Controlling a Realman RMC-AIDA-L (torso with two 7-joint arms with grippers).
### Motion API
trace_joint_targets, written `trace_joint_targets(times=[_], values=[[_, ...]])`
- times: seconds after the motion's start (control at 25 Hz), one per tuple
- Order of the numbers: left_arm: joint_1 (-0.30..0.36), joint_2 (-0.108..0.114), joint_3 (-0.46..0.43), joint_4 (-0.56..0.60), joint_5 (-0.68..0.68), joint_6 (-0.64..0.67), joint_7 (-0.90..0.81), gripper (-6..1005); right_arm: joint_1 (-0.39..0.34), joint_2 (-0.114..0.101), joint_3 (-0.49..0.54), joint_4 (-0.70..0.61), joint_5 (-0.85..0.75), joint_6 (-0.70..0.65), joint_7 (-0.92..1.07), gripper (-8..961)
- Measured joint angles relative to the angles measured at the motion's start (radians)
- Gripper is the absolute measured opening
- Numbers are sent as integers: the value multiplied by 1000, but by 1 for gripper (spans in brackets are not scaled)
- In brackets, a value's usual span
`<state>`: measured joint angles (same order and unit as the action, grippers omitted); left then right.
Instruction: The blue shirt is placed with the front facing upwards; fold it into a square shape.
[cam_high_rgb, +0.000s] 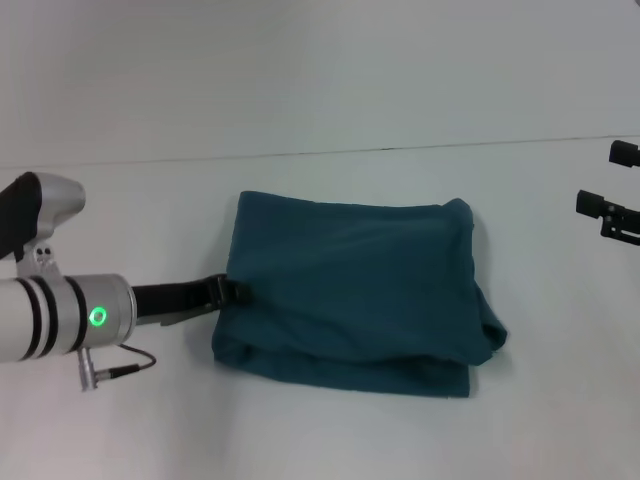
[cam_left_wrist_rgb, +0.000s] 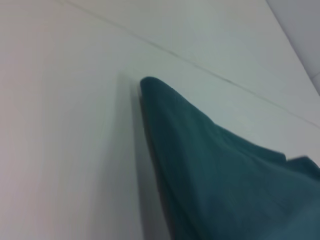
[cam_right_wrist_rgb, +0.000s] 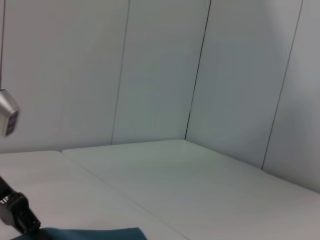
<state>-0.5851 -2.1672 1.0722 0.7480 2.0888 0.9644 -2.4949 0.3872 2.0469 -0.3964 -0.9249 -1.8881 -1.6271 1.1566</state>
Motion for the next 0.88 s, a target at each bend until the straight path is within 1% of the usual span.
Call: trace_joint_targets(times=[0.12, 0.48, 0.72, 0.88], values=[[16, -5, 0, 14, -6, 28, 6, 141, 9, 1, -1, 1, -2, 7, 1, 770], [42, -3, -2, 48, -49, 104, 48, 140, 22, 1, -5, 2, -6, 22, 4, 771], [59, -2, -32, 52, -50, 133, 65, 140, 28, 1, -7, 2, -6, 32, 5, 772], [62, 0, -70, 47, -51, 176, 80, 139, 34, 3, -7, 1, -6, 37, 5, 772]])
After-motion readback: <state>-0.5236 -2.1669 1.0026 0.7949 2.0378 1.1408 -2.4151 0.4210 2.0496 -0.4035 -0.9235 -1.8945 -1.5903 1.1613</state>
